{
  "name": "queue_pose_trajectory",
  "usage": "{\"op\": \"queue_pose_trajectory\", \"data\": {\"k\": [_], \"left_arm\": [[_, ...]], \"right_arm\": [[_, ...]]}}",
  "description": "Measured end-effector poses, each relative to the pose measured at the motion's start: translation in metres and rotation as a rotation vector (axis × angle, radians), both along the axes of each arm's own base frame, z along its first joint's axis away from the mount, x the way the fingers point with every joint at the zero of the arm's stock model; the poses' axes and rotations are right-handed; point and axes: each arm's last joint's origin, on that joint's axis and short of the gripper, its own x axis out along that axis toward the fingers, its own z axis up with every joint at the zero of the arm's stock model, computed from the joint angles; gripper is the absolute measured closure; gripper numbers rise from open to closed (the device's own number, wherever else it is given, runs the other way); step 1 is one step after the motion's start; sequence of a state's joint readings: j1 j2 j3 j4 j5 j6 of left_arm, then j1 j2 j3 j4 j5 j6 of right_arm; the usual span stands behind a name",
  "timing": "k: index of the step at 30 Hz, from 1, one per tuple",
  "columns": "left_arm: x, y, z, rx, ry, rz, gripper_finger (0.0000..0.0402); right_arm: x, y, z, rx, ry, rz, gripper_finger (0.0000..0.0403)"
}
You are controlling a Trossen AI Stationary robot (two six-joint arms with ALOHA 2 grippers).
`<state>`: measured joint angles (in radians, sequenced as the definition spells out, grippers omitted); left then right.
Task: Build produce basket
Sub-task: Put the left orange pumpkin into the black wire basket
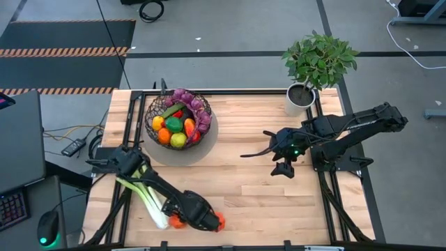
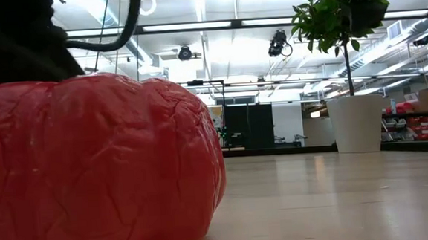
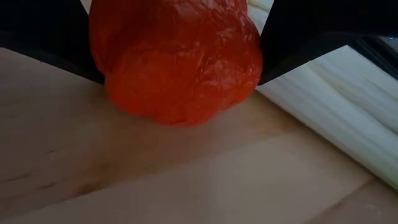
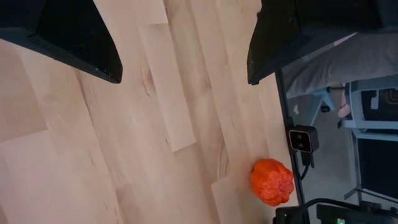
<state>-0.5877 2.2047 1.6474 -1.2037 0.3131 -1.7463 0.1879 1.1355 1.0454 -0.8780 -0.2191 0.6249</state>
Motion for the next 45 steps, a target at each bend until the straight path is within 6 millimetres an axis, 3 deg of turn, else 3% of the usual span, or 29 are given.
{"op": "queue_pose_trajectory", "data": {"k": [8, 14, 21, 25, 29, 33, 36, 45], "left_arm": [[0.006, 0.018, 0.023, 0.012, -0.053, 0.034, 0.0008], [0.009, 0.048, 0.062, 0.069, -0.167, 0.082, 0.0008], [0.001, 0.119, 0.128, 0.273, -0.365, 0.186, 0.0008], [-0.015, 0.171, 0.166, 0.422, -0.448, 0.235, 0.0008], [-0.034, 0.219, 0.191, 0.519, -0.463, 0.253, 0.0008], [-0.050, 0.257, 0.207, 0.549, -0.486, 0.301, 0.0008], [-0.055, 0.272, 0.211, 0.562, -0.489, 0.322, 0.0008], [-0.061, 0.302, 0.212, 0.587, -0.425, 0.024, 0.0008]], "right_arm": [[0.000, 0.000, 0.000, -0.013, -0.006, -0.009, 0.0055], [0.001, -0.001, 0.000, -0.020, -0.010, -0.015, 0.0055], [0.001, -0.001, 0.000, -0.034, -0.017, -0.028, 0.0055], [0.001, -0.001, 0.001, -0.024, -0.014, -0.045, 0.0055], [0.001, -0.001, 0.001, -0.003, -0.002, -0.076, 0.0055], [0.001, -0.001, 0.001, 0.013, 0.008, -0.099, 0.0055], [0.001, -0.001, 0.000, 0.014, 0.015, -0.142, 0.0055], [0.006, -0.004, 0.003, 0.012, -0.020, -0.275, 0.0055]]}}
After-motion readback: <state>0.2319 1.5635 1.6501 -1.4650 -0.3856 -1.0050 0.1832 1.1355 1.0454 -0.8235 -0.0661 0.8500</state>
